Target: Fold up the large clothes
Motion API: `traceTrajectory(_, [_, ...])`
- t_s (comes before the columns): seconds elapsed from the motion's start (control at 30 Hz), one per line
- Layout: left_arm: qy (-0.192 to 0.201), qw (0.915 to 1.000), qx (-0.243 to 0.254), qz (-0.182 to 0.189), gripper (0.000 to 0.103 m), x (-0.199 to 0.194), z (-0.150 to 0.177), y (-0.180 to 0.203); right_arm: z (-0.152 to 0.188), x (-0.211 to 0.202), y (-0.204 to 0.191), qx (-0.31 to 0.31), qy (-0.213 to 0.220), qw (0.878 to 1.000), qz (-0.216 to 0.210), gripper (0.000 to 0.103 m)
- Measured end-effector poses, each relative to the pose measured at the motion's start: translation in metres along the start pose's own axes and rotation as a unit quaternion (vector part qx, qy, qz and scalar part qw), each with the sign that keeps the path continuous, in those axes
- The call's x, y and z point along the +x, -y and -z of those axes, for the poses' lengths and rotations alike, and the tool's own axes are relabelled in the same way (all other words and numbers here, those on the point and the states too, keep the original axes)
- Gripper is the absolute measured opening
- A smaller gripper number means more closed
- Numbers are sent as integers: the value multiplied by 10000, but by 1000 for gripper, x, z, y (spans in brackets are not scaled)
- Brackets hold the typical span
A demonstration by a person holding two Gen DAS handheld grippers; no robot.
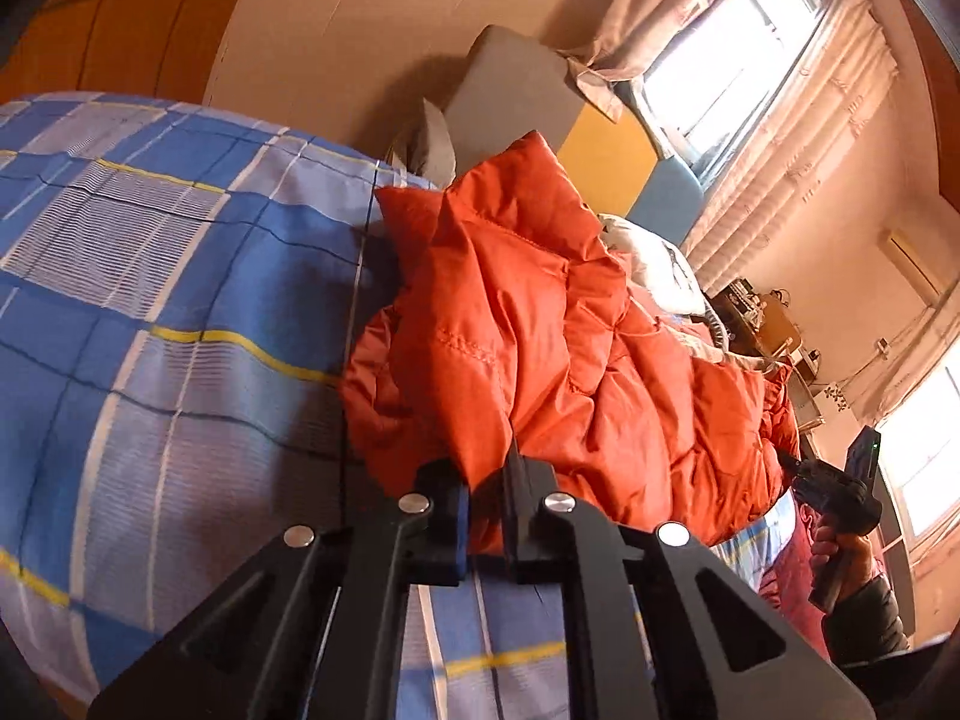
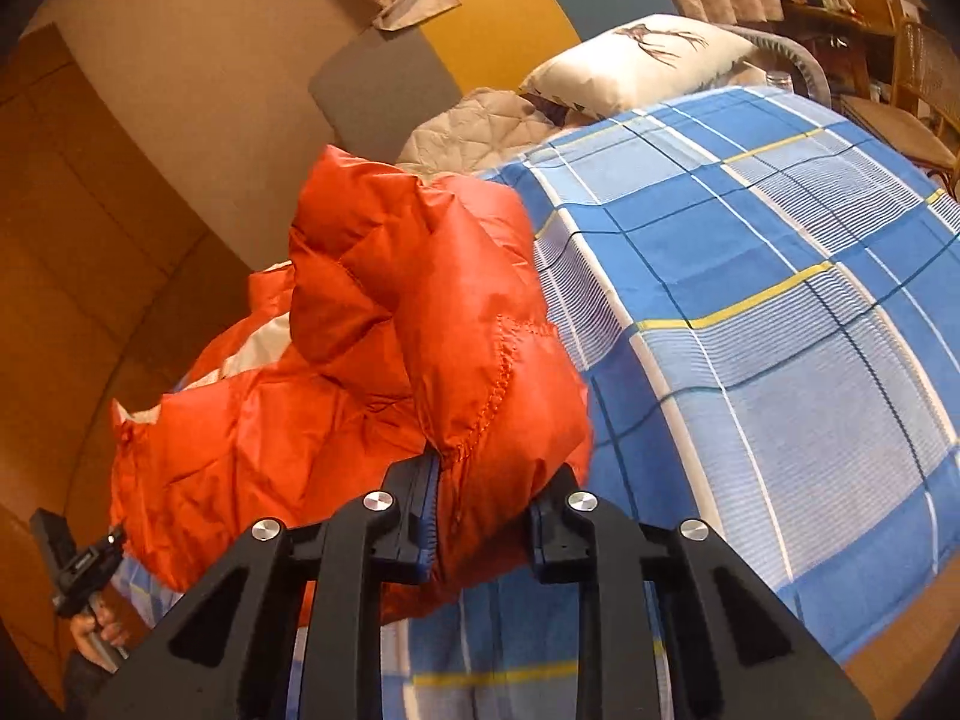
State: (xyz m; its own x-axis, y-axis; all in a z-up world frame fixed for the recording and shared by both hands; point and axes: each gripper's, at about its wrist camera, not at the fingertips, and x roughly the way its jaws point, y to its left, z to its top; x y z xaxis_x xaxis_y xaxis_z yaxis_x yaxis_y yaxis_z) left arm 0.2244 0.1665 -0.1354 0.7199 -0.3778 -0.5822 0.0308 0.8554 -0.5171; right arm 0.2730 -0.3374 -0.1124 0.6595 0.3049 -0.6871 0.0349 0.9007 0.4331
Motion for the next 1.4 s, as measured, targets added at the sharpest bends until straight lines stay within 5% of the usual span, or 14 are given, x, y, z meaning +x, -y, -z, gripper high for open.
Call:
traceTrajectory(0.33, [-336,9987,342,-196,10,-56,62,24,49,-56,14,-114,-338,9992,193,21])
traceTrajectory(0.43, [-364,9982,414,-232,28,-64,69,25,52,-57,15,-231,-395,9984,327,27])
traceTrajectory(0.5, [-145,9982,454,-361,60,-72,64,23,48,-60,12,-334,-307,9971,604,48])
traceTrajectory(0.6, [16,9968,654,-464,61,-73,48,23,37,-66,2,-652,-25,9940,878,66])
traceTrajectory(0.9, [-420,9883,1390,-472,73,-11,9,30,2,-31,-49,-1974,58,9746,1053,67])
traceTrajectory(0.97, [-501,9888,1357,-364,69,-1,6,30,-2,-17,-50,-2104,-46,9713,1104,67])
traceTrajectory(1.0, [-548,9887,1361,-297,54,3,6,30,-2,-11,-49,-2102,-120,9714,1099,67])
traceTrajectory(1.1, [-589,9859,1550,-234,20,7,7,37,-2,4,-48,-2250,-371,9665,1175,39])
traceTrajectory(1.17, [-504,9831,1732,-298,11,5,9,43,1,7,-42,-2192,-443,9667,1245,14])
traceTrajectory(1.23, [-413,9825,1789,-326,8,0,11,48,3,1,-38,-2067,-375,9702,1208,6])
traceTrajectory(1.4, [-50,9832,1795,-337,6,-31,9,53,1,-35,-42,-1907,45,9747,1161,2])
